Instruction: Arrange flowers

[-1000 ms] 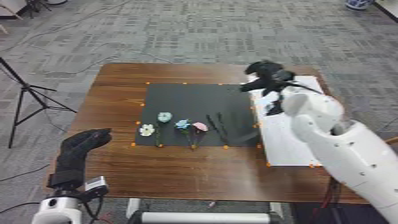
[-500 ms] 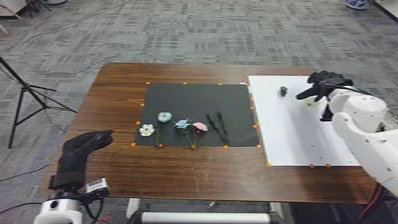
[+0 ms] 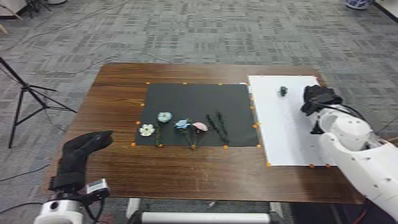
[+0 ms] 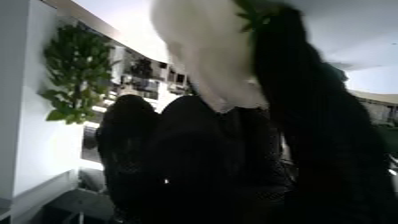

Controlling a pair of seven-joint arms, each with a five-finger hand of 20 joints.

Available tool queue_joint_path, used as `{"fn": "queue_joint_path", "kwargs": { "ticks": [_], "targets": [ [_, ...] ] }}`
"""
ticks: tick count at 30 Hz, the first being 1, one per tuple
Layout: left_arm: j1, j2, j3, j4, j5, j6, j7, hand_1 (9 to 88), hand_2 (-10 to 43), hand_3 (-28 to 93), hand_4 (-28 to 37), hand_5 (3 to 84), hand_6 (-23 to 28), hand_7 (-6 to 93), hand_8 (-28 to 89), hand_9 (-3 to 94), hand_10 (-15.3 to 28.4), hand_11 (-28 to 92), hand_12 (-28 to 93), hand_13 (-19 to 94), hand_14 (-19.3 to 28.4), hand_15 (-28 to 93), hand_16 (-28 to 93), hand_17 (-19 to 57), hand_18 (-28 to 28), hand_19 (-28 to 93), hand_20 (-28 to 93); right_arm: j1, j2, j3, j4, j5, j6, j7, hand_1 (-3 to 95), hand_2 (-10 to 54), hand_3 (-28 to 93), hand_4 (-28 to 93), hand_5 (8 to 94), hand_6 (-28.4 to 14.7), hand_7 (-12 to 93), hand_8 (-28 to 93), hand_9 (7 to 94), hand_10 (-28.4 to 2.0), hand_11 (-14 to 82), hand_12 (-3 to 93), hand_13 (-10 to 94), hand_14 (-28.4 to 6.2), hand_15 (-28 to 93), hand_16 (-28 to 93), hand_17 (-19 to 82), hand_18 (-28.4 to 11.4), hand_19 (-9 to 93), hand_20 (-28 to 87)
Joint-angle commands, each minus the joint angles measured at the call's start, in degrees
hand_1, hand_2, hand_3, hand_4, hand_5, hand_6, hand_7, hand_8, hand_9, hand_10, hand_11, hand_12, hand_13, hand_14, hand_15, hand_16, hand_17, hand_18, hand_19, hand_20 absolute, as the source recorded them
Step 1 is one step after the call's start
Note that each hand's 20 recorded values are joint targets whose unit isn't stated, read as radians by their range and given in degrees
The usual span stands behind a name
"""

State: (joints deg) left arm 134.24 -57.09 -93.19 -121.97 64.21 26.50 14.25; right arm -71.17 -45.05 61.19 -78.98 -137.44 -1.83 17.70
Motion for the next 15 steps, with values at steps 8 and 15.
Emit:
{"fn": "queue_joint_path", "kwargs": {
  "ticks": [8,15],
  "targets": [
    [-0.24,0.2,-0.32,-0.33,-0.11,-0.09,-0.48,30.7,-1.9,68,-20.6,56.7,-0.1,23.7,-9,55.4,14.1,27,16,43,18.1,31,1,3.7,15.1,17,22,13.61,0.4,-13.59,-13.78,15.22,4.15,-7.77,61.5,-7.9,56,-18,78.2,-1.0,18,10,88.9,-9.5,10.4,31.4,90,-2.4,66,34,66,-15.0,93,66],
    [-1.13,0.07,0.34,0.06,0.12,-0.34,-0.37,30.7,-1.8,68,-20.8,56.8,-0.1,23.7,-9,55.3,14.1,27,16,43,18.1,31,1,3.7,15.0,17,22,16.57,-6.5,-20.13,-12.68,11.81,-0.79,-13.84,60.8,-7.8,56,-19,78.1,0.4,19,9,88.3,-10.0,9.4,29.7,90,-2.2,66,35,66,-14.7,93,66]
  ]
}}
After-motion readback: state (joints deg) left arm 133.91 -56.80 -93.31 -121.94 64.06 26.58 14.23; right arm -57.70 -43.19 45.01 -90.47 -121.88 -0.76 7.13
